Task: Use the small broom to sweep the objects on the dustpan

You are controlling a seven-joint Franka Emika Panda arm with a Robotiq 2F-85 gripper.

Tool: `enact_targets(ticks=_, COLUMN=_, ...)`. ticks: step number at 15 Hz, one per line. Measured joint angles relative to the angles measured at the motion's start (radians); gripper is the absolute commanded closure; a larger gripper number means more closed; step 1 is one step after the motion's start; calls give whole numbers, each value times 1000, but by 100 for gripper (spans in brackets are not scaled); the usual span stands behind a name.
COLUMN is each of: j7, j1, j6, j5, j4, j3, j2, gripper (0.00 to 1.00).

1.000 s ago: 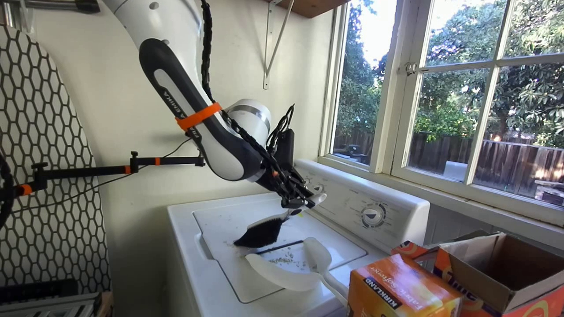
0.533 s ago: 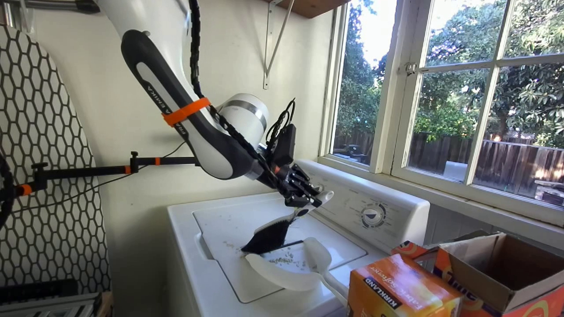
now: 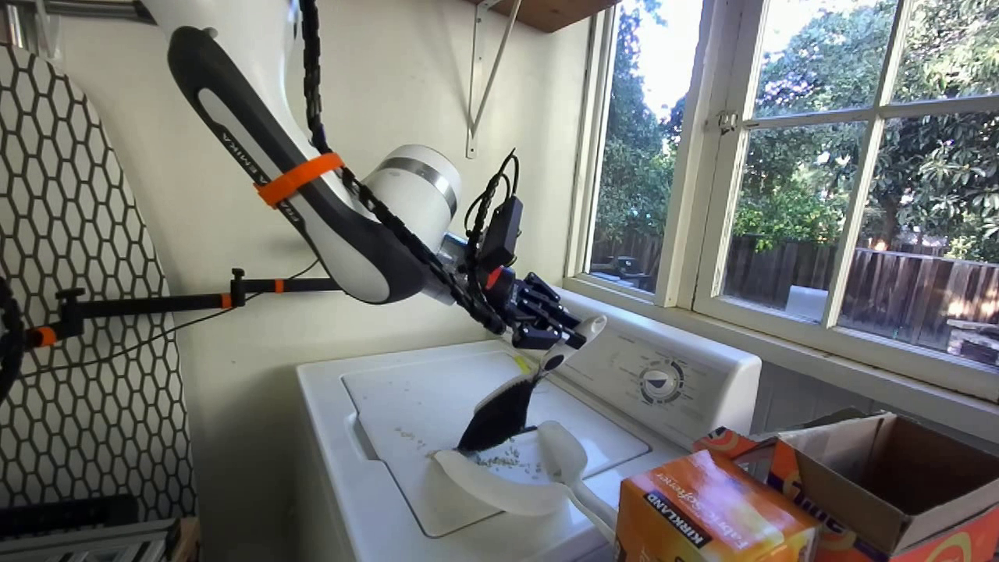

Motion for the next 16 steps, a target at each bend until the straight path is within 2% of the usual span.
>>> enact_targets(ticks=9, j7=2, j1=12, j6=-29, j5=15, j4=-16, j3=29, j2=-102, gripper=93)
enact_targets(ticks=16, j7=9, j1=45, j6=177, j5=15, j4=-2, j3=36, j2=-112, gripper=93)
